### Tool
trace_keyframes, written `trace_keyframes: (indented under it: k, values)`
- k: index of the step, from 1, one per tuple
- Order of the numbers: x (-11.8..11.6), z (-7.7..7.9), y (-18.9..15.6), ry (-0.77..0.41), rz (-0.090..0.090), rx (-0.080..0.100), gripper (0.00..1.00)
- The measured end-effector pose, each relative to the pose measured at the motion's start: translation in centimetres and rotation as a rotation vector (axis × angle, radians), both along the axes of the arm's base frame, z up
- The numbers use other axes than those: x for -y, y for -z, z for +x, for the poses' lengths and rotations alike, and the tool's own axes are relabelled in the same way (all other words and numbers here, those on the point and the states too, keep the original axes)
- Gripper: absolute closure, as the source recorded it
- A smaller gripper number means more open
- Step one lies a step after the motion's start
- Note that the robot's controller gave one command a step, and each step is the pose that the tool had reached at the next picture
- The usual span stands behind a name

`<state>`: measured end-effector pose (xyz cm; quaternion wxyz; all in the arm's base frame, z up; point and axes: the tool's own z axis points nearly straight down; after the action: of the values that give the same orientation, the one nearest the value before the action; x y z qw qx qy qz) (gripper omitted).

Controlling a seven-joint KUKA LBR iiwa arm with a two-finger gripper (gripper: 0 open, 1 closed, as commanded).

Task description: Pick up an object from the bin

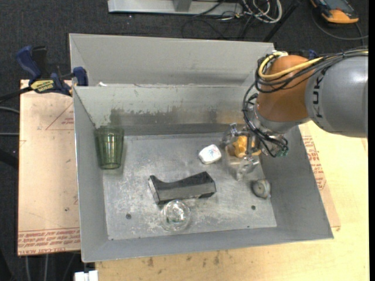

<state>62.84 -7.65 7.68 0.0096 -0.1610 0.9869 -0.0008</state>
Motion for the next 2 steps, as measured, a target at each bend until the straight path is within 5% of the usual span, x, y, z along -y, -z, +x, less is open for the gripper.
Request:
trace_keyframes:
  k: [1,2]
  values:
    - [-1.3,0.2,-0.9,-0.055,-0.003,-0.019,0.0]
    - [-7.1,1.0,-1.9,-0.295,-0.005,-0.01,0.0]
